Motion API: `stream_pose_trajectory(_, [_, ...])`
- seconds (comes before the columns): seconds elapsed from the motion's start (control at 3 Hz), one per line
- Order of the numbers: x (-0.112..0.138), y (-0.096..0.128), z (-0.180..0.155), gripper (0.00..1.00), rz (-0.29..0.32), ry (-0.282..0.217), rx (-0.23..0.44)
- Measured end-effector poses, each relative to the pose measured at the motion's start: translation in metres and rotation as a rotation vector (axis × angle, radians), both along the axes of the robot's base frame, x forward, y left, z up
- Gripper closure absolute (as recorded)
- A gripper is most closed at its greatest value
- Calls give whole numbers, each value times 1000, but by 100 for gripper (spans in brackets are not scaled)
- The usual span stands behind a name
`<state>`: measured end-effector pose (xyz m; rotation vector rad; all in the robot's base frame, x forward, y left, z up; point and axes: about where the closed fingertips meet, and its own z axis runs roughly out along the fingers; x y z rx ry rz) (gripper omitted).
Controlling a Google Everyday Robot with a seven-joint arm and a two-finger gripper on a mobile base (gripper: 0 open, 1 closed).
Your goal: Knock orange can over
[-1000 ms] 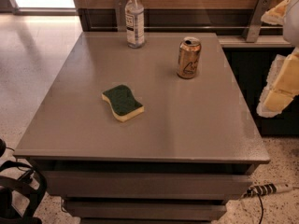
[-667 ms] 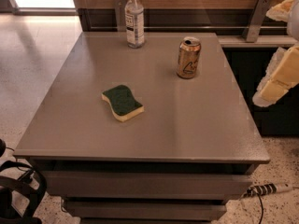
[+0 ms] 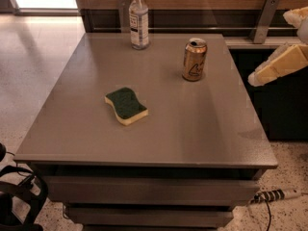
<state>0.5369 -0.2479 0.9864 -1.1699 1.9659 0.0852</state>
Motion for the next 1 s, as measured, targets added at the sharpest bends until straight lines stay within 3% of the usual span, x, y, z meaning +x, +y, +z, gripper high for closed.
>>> stream_pose_trajectory(0.33, [30, 2, -15, 0, 5, -40, 119])
stream_pose_trajectory(1.0, [80, 35, -58, 0, 56, -68, 321])
